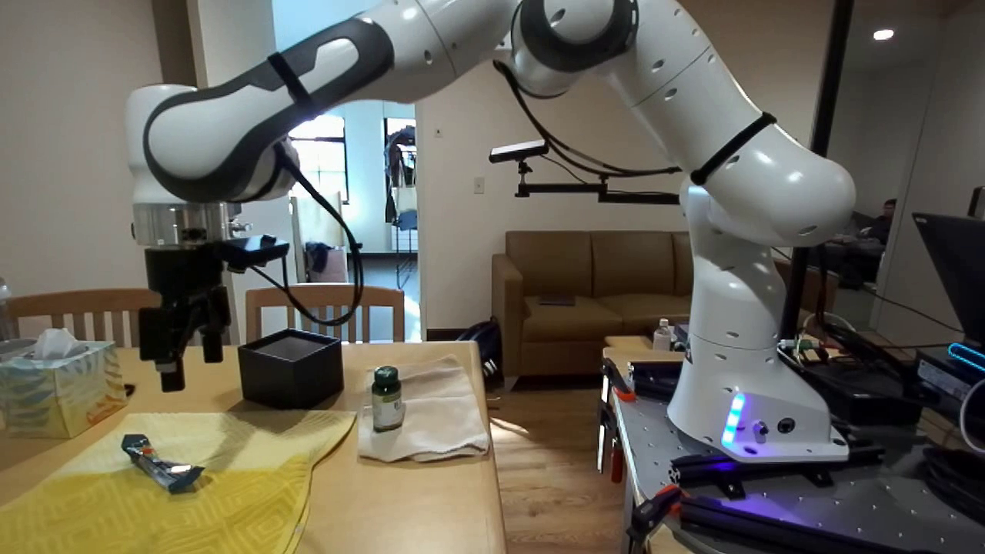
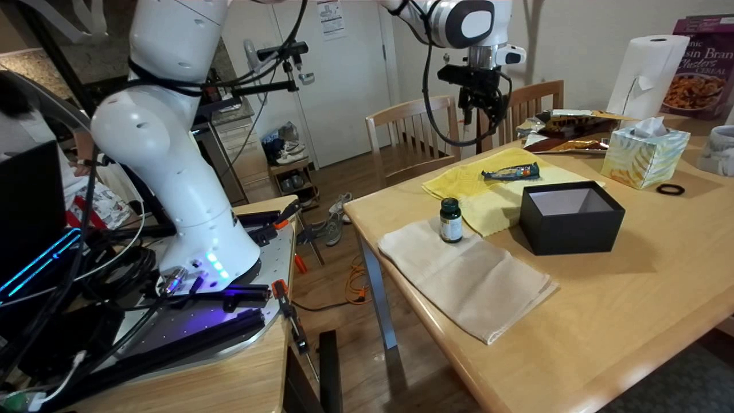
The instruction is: Put the wrapper in the box
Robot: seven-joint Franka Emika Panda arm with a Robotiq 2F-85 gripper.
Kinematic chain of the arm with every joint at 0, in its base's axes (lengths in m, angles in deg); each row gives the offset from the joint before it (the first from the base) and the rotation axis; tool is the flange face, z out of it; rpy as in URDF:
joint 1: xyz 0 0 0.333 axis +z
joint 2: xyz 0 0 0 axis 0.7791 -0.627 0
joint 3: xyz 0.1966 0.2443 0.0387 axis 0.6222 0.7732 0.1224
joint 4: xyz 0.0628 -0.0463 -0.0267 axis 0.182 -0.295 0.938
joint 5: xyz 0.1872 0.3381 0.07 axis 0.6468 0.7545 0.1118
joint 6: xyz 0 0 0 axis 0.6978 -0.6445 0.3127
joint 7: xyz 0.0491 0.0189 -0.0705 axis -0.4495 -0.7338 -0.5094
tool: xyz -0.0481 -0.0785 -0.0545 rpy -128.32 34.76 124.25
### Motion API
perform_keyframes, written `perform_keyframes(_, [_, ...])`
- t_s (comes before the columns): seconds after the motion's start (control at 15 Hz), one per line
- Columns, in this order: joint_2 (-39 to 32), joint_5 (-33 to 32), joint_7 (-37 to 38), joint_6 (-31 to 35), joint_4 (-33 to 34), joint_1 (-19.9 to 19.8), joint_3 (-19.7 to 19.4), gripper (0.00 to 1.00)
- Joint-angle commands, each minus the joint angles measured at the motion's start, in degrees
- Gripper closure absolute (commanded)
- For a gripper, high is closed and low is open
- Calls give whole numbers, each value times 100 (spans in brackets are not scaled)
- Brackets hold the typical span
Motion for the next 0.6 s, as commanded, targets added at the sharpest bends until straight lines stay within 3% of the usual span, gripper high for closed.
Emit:
perform_keyframes(0.0, [-919, -261, 826, -133, 1177, 137, -288, 0])
perform_keyframes(0.27, [-1744, -103, 1488, -194, 2278, 126, -378, 0])
perform_keyframes(0.53, [-2504, 97, 1510, -540, 3431, 34, -199, 0])
